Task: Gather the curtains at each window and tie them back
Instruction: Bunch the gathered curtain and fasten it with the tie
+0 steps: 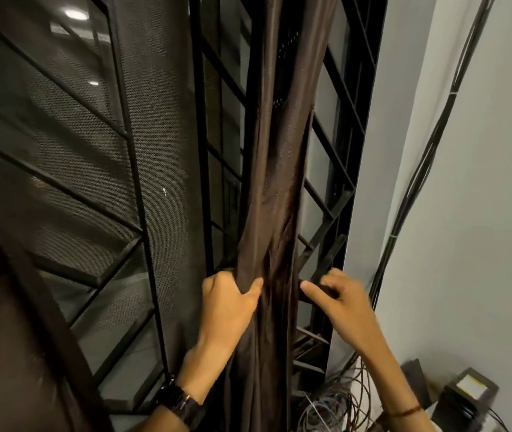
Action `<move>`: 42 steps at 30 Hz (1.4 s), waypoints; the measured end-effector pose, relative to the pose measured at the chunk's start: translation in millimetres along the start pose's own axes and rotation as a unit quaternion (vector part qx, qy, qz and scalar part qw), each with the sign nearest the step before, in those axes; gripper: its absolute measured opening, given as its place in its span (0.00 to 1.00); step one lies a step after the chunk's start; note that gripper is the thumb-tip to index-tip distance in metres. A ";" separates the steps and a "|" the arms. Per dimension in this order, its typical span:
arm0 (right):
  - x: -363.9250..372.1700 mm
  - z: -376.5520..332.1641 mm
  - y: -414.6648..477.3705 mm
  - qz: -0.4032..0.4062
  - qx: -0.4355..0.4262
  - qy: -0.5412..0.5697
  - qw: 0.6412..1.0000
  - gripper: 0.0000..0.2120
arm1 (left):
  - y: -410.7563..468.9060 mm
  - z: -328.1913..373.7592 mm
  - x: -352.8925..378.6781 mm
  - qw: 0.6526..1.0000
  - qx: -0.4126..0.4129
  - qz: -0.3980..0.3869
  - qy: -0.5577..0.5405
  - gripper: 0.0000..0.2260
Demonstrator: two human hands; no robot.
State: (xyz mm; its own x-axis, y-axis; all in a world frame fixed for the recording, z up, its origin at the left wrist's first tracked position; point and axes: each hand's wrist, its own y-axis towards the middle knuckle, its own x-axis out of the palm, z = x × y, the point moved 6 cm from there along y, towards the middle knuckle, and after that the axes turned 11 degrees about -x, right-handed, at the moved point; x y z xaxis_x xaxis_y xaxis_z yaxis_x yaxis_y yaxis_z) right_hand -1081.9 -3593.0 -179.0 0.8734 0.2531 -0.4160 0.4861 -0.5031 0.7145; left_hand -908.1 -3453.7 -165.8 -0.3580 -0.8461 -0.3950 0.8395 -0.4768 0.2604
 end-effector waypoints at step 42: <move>-5.9 -46.6 -19.7 0.060 -0.041 0.298 0.952 0.08 | -39.8 35.3 23.7 0.914 0.069 -0.381 -0.123 0.04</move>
State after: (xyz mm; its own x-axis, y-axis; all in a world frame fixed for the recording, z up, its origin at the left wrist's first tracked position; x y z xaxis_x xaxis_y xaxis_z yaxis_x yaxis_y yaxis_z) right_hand -1095.3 -3546.1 -164.5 0.7722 0.6336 0.0469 0.3603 -0.4975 0.7891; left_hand -964.4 -3463.2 -154.4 -0.9127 -0.2752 -0.3020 0.2539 -0.9611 0.1083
